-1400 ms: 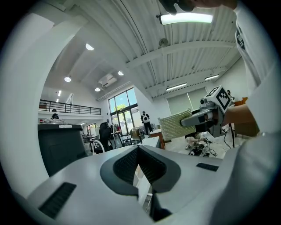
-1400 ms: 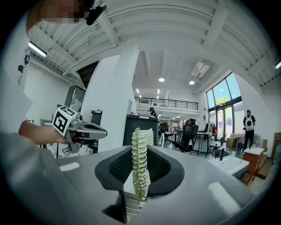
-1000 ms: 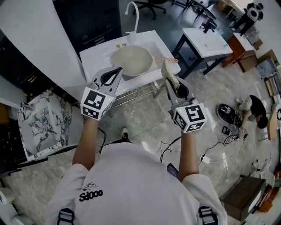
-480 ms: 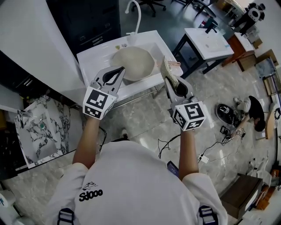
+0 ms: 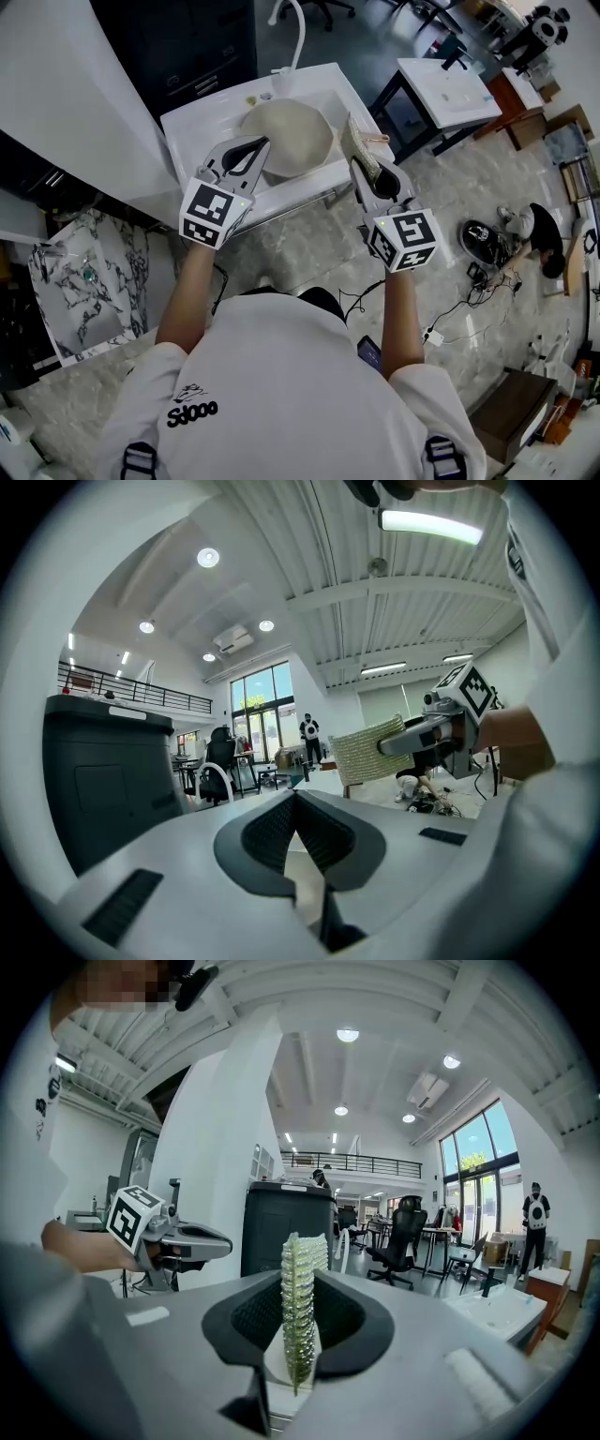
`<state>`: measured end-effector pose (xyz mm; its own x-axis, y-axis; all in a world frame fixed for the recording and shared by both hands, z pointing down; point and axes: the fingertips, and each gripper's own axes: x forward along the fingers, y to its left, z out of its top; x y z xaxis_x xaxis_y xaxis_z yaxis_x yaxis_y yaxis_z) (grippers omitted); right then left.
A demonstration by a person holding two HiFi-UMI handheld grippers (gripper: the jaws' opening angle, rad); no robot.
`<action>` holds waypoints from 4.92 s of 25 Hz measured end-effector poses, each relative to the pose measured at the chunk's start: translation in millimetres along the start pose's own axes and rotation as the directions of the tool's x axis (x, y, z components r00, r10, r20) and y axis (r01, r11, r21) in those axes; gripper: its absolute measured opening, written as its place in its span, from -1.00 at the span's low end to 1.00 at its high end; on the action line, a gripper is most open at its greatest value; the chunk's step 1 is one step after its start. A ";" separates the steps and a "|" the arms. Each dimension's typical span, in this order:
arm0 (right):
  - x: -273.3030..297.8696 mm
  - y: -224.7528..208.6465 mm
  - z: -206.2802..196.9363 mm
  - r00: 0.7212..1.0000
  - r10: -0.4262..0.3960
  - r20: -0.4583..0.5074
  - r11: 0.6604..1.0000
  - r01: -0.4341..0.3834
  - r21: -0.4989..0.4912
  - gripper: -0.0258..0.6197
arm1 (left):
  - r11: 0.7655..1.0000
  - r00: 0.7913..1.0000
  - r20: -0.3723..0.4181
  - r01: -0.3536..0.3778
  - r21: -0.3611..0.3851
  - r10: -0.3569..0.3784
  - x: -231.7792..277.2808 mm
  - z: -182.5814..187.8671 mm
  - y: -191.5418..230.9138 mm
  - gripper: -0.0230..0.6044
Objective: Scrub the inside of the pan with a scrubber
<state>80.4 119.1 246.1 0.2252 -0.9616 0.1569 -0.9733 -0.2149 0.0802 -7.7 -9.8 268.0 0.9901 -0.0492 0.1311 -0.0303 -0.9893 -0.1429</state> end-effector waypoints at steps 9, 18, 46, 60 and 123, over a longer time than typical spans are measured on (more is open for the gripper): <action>33.0 -14.0 -6.9 0.999 0.043 -0.025 0.999 -0.043 -0.005 -0.68 | 0.999 0.999 -0.012 -0.042 -0.021 0.042 17.3 -8.4 21.5 -0.91; 88.9 -47.0 -24.5 0.986 0.157 -0.050 0.988 -0.157 0.005 -0.68 | 0.987 0.986 -0.062 -0.155 -0.045 0.152 48.7 -24.1 46.4 -0.91; 284.7 -38.1 -133.7 0.795 0.544 -0.268 0.834 -0.547 0.068 -0.68 | 0.834 0.821 -0.330 -0.532 -0.145 0.466 68.2 -126.3 127.8 -0.91; 334.2 -27.5 -209.1 0.713 0.586 -0.386 0.803 -0.574 0.159 -0.68 | 0.764 0.752 -0.408 -0.621 -0.176 0.518 73.6 -162.8 134.5 -0.91; 320.9 118.7 -297.5 0.243 0.852 -0.464 0.402 -0.872 0.281 -0.60 | 0.662 0.660 -0.504 -0.719 -0.209 0.558 32.0 -201.9 120.4 -0.91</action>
<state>50.1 -164.1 598.7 -0.7544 -0.3377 0.5630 -0.5994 0.7041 -0.3808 -7.2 -158.2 453.1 0.5675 -0.6536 0.5008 -0.7609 -0.6486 0.0158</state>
